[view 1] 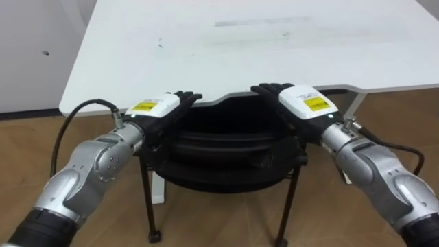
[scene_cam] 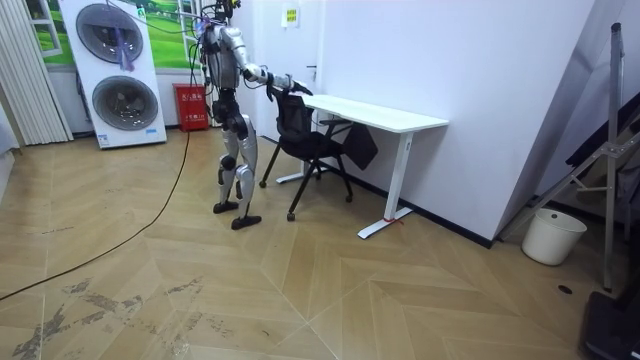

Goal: Push chair

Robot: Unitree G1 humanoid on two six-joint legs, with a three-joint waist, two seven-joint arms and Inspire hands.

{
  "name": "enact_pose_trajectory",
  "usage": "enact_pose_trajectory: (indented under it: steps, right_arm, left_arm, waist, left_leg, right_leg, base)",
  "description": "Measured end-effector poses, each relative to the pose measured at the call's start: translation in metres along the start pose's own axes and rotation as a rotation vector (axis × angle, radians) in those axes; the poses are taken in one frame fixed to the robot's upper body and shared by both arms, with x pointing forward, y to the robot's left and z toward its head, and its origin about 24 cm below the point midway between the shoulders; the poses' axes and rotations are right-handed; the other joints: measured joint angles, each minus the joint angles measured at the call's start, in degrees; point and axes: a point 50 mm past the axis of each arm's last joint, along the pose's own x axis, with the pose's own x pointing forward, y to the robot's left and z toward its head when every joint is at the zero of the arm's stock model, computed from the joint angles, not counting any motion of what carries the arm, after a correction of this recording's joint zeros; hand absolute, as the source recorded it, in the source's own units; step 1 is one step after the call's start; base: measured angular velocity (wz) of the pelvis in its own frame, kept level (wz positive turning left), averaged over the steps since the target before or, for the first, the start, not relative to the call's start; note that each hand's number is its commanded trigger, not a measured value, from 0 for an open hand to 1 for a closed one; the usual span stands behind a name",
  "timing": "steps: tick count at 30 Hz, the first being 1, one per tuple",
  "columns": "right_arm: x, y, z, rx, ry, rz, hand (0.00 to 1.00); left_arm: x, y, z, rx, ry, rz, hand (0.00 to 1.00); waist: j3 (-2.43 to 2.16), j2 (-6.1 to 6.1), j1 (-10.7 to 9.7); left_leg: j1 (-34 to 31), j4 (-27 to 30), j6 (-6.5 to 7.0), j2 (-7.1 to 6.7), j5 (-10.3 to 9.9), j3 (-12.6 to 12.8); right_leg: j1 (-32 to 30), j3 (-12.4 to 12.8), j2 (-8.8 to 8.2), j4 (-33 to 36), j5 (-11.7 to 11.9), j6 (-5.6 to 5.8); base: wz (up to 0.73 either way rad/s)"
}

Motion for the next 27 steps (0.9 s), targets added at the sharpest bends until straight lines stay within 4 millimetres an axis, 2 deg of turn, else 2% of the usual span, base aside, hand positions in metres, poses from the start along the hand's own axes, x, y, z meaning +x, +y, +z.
enact_pose_trajectory:
  steps: [2, 4, 6, 7, 8, 9, 10, 11, 12, 13, 14, 15, 17, 19, 21, 22, 24, 25, 27]
  right_arm:
    - [-0.001, -0.004, -0.003, -0.003, 0.01, -0.004, 0.0]
    - [-0.006, -0.02, -0.004, -0.065, -0.008, -0.013, 0.0]
    - [-0.02, -0.051, -0.007, -0.215, -0.067, -0.045, 0.0]
    - [-0.023, -0.059, -0.01, -0.236, -0.074, -0.058, 0.0]
    - [-0.029, -0.075, -0.015, -0.223, -0.065, -0.131, 0.0]
    - [-0.037, -0.098, -0.023, -0.188, -0.025, -0.281, 0.0]
    - [-0.041, -0.112, -0.029, -0.172, 0.003, -0.364, 0.0]
    - [-0.052, -0.137, -0.039, -0.143, 0.058, -0.522, 0.0]
    - [-0.068, -0.159, -0.049, -0.122, 0.118, -0.67, 0.0]
    - [-0.077, -0.168, -0.052, -0.121, 0.146, -0.737, 0.0]
    - [-0.093, -0.183, -0.057, -0.109, 0.181, -0.863, 0.0]
    - [-0.111, -0.192, -0.064, -0.096, 0.221, -0.974, 0.0]
    - [-0.135, -0.192, -0.078, -0.059, 0.303, -1.093, 0.0]
    - [-0.156, -0.184, -0.091, -0.037, 0.383, -1.149, 0.0]
    - [-0.179, -0.178, -0.106, -0.017, 0.488, -1.238, 0.0]
    - [-0.185, -0.178, -0.109, -0.02, 0.511, -1.267, 0.0]
    - [-0.216, -0.176, -0.12, 0.006, 0.599, -1.42, 0.0]
    - [-0.224, -0.175, -0.123, 0.013, 0.623, -1.459, 0.0]
    - [-0.251, -0.172, -0.132, 0.081, 0.715, -1.633, 0.0]
  left_arm:
    - [-0.003, 0.013, 0.002, 0.024, -0.012, 0.046, 0.0]
    - [-0.007, 0.022, 0.005, 0.075, -0.032, 0.07, 0.0]
    - [-0.024, 0.049, 0.012, 0.233, -0.124, 0.127, 0.0]
    - [-0.028, 0.059, 0.012, 0.258, -0.145, 0.154, 0.0]
    - [-0.036, 0.088, 0.008, 0.267, -0.145, 0.299, 0.0]
    - [-0.046, 0.123, 0.002, 0.269, -0.111, 0.49, 0.0]
    - [-0.053, 0.14, -0.001, 0.27, -0.092, 0.588, 0.0]
    - [-0.068, 0.171, -0.004, 0.26, -0.072, 0.778, 0.0]
    - [-0.085, 0.193, -0.007, 0.245, -0.069, 0.956, 0.0]
    - [-0.095, 0.2, -0.009, 0.236, -0.066, 1.035, 0.0]
    - [-0.115, 0.206, -0.019, 0.235, -0.042, 1.163, 0.0]
    - [-0.13, 0.206, -0.03, 0.241, 0.002, 1.249, 0.0]
    - [-0.148, 0.2, -0.047, 0.221, 0.079, 1.344, 0.0]
    - [-0.17, 0.183, -0.069, 0.211, 0.198, 1.403, 0.0]
    - [-0.188, 0.155, -0.1, 0.169, 0.385, 1.422, 0.0]
    - [-0.193, 0.149, -0.105, 0.171, 0.424, 1.423, 0.0]
    - [-0.213, 0.136, -0.116, 0.177, 0.513, 1.478, 0.0]
    - [-0.218, 0.133, -0.118, 0.181, 0.534, 1.499, 0.0]
    - [-0.238, 0.121, -0.127, 0.138, 0.629, 1.596, 0.0]
  waist:
    - [0.01, -0.02, 0.51]
    - [0.0, 0.0, 1.45]
    - [0.06, 0.03, 3.11]
    - [0.11, 0.0, 3.46]
    - [0.22, 0.04, 3.59]
    - [0.34, 0.15, 3.45]
    - [0.38, 0.21, 3.34]
    - [0.44, 0.12, 3.32]
    - [0.52, -0.06, 3.31]
    - [0.54, -0.11, 3.05]
    - [0.51, -0.28, 2.41]
    - [-0.02, -0.06, 1.99]
    - [-0.07, -0.54, 1.68]
    - [-0.05, -0.92, 0.76]
    - [-0.05, -1.07, -0.16]
    - [-0.06, -1.08, -0.51]
    - [-0.12, -1.09, -1.06]
    - [-0.15, -1.11, -1.2]
    - [-0.5, -0.79, -1.5]
  left_leg:
    - [-0.25, 0.08, 0.04, 0.06, 0.04, 0.18]
    - [-0.62, -0.1, 0.17, 0.18, 0.25, 0.98]
    - [-0.87, -0.1, 0.15, 0.96, 0.29, 1.89]
    - [-0.75, -0.09, 0.13, 1.07, 0.3, 1.93]
    - [-0.42, -0.13, 0.05, 1.18, 0.35, 1.89]
    - [-0.04, -0.21, 0.03, 1.2, 0.36, 1.77]
    - [0.13, -0.32, 0.03, 1.18, 0.36, 1.73]
    - [0.86, -1.03, -0.05, 1.13, 0.47, 2.01]
    - [1.77, -1.98, -0.07, 1.15, 0.47, 2.42]
    - [2.19, -2.35, -0.07, 1.14, 0.47, 2.77]
    - [3.01, -3.16, -0.08, 1.03, 0.47, 2.86]
    - [3.73, -3.62, -0.13, 1.09, 0.5, 3.24]
    - [4.87, -4.34, -0.35, 1.42, 0.34, 3.84]
    - [5.26, -4.43, -0.62, 1.76, 0.13, 4.38]
    - [5.33, -4.42, -0.68, 1.82, 0.1, 4.53]
    - [5.28, -4.42, -0.75, 1.83, 0.01, 4.51]
    - [4.58, -4.37, -0.63, 2.1, -0.8, 4.55]
    - [4.52, -4.37, -0.63, 2.11, -0.82, 4.51]
    - [4.77, -4.9, -0.61, 2.13, -0.84, 4.59]
  right_leg:
    - [-0.3, 0.1, 0.02, 0.16, 0.11, -0.03]
    - [-0.98, 0.53, 0.08, 0.0, 0.47, 0.0]
    - [-0.41, 0.85, 0.86, -2.2, 2.21, -0.19]
    - [-0.04, 0.82, 0.91, -2.76, 2.5, -0.24]
    - [0.61, 0.81, 0.96, -3.49, 2.93, -0.28]
    - [1.15, 0.84, 0.95, -3.96, 3.12, -0.24]
    - [1.24, 0.87, 0.94, -3.97, 3.12, -0.23]
    - [1.54, 1.03, 0.91, -3.92, 3.1, -0.2]
    - [1.9, 1.24, 0.95, -4.03, 2.92, -0.14]
    - [1.94, 1.4, 0.97, -4.05, 2.67, -0.08]
    - [2.09, 1.5, 0.98, -3.92, 2.1, -0.11]
    - [2.12, 1.82, 1.11, -3.97, 1.92, -0.17]
    - [3.04, 2.47, 1.56, -4.08, 1.88, -0.25]
    - [3.3, 2.48, 1.99, -4.09, 1.88, -0.34]
    - [3.19, 2.48, 2.03, -4.08, 1.86, -0.38]
    - [3.0, 2.48, 2.05, -4.08, 1.85, -0.4]
    - [2.16, 2.75, 2.38, -4.1, 1.74, -0.55]
    - [2.11, 2.73, 2.39, -4.07, 1.74, -0.55]
    - [2.09, 2.68, 2.47, -4.11, 1.72, -0.55]
  base:
    - [-0.05]
    - [-0.19]
    - [-0.21]
    - [-0.07]
    - [0.0]
    - [0.0]
    - [-0.08]
    - [-0.13]
    - [-0.16]
    - [-0.11]
    - [-0.14]
    - [-0.17]
    - [-0.21]
    - [-0.18]
    - [-0.16]
    - [-0.15]
    - [-0.13]
    - [-0.07]
    - [-0.06]
